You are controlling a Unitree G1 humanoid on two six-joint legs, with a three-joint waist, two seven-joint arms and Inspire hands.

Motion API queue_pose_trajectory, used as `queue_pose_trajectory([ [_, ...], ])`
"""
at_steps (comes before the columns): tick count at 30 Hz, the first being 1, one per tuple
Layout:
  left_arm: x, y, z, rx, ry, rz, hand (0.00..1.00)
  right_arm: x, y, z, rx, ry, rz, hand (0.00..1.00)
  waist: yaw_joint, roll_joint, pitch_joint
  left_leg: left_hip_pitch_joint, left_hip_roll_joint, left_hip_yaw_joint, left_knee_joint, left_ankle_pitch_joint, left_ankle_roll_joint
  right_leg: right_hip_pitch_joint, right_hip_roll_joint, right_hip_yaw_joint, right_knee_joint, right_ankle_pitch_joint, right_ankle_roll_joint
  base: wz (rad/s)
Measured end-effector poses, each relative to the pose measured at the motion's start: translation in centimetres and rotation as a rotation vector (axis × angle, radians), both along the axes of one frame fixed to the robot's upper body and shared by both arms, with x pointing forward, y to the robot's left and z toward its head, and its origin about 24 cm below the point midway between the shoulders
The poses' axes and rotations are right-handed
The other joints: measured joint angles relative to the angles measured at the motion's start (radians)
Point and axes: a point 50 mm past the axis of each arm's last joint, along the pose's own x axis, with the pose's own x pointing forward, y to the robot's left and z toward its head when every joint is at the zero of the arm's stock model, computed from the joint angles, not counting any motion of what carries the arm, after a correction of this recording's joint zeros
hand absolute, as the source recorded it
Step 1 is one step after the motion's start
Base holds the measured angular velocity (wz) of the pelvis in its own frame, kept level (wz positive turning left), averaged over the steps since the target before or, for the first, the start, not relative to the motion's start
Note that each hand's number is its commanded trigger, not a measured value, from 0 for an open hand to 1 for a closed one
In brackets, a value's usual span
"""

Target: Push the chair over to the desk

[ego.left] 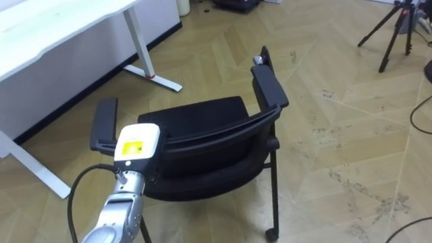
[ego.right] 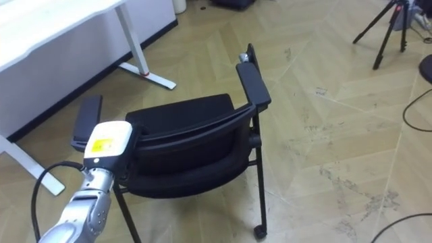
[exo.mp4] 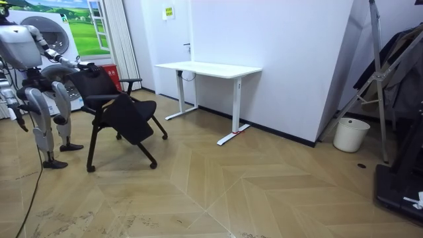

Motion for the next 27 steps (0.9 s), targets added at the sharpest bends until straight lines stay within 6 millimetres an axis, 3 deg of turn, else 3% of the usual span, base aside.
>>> queue_pose_trajectory([
  [7, -0.1, 0.3, 0.5, 0.003, -0.048, -0.012, 1.00, 0.9, -0.6, 0.4, -0.055, -0.035, -0.044, 0.00, 0.001, -0.011, 0.0060, -0.002, -0.001, 0.002, -0.001, 0.000, 0.000, -0.003, 0.000, 0.005, -0.001, -0.001, -0.001, -0.01],
  [11, -0.1, 0.6, 0.9, 0.012, -0.064, -0.017, 1.00, 3.0, -1.7, 1.5, -0.184, -0.107, 0.004, 0.00, -0.001, -0.021, 0.0111, -0.002, -0.001, 0.005, 0.001, 0.000, 0.000, -0.005, -0.001, 0.008, 0.000, -0.003, -0.001, -0.02],
  [13, -0.3, 0.7, 0.9, 0.014, -0.062, -0.017, 1.00, 4.1, -2.4, 2.1, -0.260, -0.136, 0.049, 0.00, -0.005, -0.025, 0.0096, -0.001, -0.001, 0.005, 0.001, 0.000, 0.000, -0.004, -0.001, 0.008, 0.001, -0.003, -0.001, 0.00],
  [17, -0.2, 0.9, 0.9, 0.021, -0.063, -0.017, 1.00, 7.0, -3.8, 4.4, -0.481, -0.213, 0.203, 0.00, 0.002, -0.036, 0.0085, 0.000, -0.001, 0.010, 0.005, 0.000, 0.000, -0.007, -0.001, 0.010, 0.006, -0.004, -0.002, -0.02],
  [20, -0.2, 1.1, 0.9, 0.029, -0.060, -0.015, 1.00, 9.9, -4.4, 6.6, -0.650, -0.297, 0.317, 0.00, 0.005, -0.051, 0.0028, 0.003, -0.001, 0.019, 0.006, 0.000, 0.000, -0.008, -0.001, 0.015, 0.010, -0.004, -0.003, -0.05],
  [24, 0.0, 1.2, 1.6, 0.046, -0.063, -0.017, 1.00, 13.5, -4.2, 10.4, -0.868, -0.446, 0.428, 0.00, 0.011, -0.070, 0.0055, -0.002, -0.001, 0.027, 0.007, 0.000, 0.000, -0.022, -0.001, 0.024, 0.022, -0.006, -0.002, -0.04],
  [27, 0.1, 1.2, 1.8, 0.048, -0.061, -0.012, 1.00, 15.3, -3.8, 13.1, -1.004, -0.548, 0.491, 0.00, 0.017, -0.071, 0.0052, -0.007, -0.001, 0.036, 0.007, 0.000, 0.000, -0.035, 0.000, 0.034, 0.027, -0.006, -0.002, -0.10],
])
